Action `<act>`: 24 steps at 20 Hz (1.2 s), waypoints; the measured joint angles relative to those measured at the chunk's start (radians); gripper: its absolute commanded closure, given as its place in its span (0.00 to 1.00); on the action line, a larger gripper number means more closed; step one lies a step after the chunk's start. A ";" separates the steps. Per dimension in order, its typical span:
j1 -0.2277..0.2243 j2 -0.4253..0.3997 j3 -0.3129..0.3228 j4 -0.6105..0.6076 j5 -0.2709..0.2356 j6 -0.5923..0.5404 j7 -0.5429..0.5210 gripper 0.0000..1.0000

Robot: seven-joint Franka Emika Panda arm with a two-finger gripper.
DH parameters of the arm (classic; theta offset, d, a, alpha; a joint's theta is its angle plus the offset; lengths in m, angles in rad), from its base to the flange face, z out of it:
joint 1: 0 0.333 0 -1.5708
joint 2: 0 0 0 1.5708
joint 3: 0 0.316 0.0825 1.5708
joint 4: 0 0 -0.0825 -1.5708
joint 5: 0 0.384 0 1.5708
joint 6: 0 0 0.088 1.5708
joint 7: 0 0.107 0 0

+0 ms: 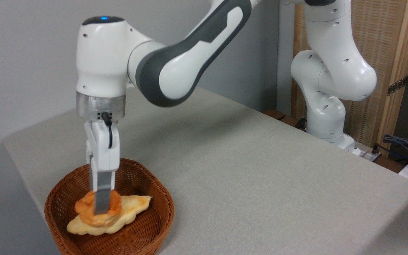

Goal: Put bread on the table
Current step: 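Lift the bun out of the basket and carry it away from the basket, then lower the bun onto the tabletop and open the gripper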

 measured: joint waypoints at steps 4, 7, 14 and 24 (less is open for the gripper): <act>0.000 -0.093 0.000 0.006 -0.004 -0.191 0.000 0.66; 0.002 -0.156 0.000 0.006 -0.005 -0.298 0.000 0.66; 0.016 -0.337 0.003 -0.147 -0.006 -0.393 0.000 0.60; 0.000 -0.453 -0.003 -0.354 -0.006 -0.389 0.014 0.48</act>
